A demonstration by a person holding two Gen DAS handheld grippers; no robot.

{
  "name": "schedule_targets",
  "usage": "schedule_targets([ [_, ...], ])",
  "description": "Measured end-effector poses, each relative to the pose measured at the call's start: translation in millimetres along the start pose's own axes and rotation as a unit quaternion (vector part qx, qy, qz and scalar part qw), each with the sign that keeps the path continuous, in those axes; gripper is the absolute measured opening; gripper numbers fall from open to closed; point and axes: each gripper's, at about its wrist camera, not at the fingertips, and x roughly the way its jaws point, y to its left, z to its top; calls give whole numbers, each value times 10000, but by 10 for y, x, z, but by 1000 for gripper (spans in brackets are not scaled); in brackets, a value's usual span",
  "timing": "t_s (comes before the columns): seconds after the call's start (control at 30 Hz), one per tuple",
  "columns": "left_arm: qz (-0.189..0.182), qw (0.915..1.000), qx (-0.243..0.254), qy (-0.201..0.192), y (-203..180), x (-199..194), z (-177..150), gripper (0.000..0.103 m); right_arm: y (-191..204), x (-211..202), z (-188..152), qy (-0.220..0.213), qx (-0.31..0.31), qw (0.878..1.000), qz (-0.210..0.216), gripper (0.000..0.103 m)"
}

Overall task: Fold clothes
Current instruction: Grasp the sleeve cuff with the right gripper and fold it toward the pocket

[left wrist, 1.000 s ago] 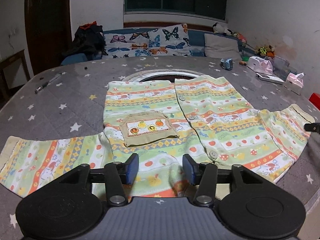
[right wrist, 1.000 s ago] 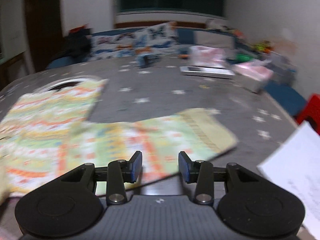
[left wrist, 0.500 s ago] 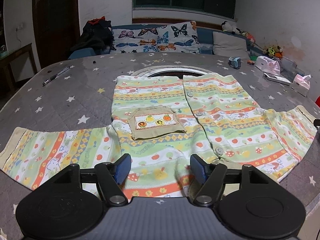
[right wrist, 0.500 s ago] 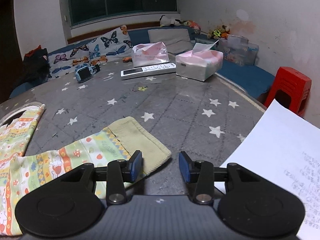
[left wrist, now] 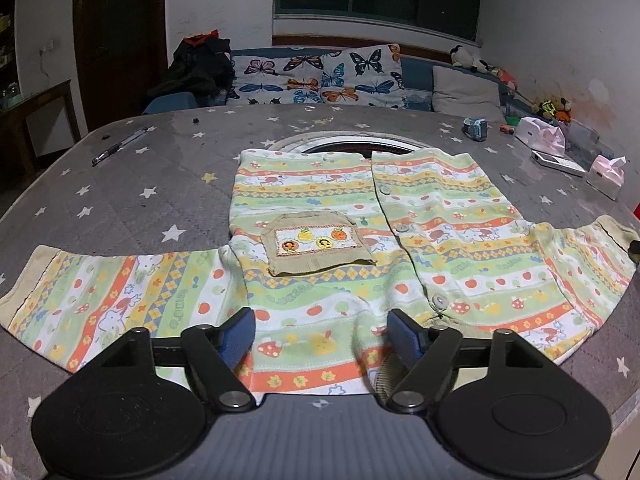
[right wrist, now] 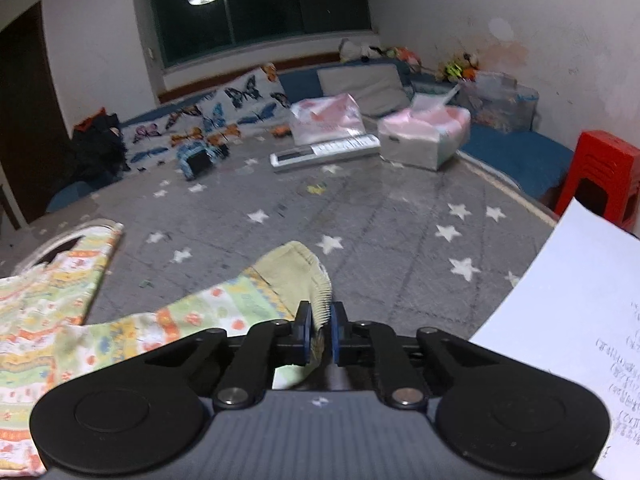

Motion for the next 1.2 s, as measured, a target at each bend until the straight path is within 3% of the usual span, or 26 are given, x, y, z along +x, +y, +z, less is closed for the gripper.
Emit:
schedule_targets([
  [0.17,18,10000,-59,-6,44,-2,-2,78,152,-243,121,-256,48,9987,437,7],
  [0.43,-28,9998,-169,-44,92,-22,-25,78,750,-625,311,-495,-395,9873,1460,7],
  [0.8,-39,9993,-365,-110,221,-82,-74,78,1920,-843,269,-375,-1375,9497,2790,7],
  [1.2,40,9980,-593,-193,403,-174,-109,78,2914,-773,-210,53,-2398,9081,3433,7],
])
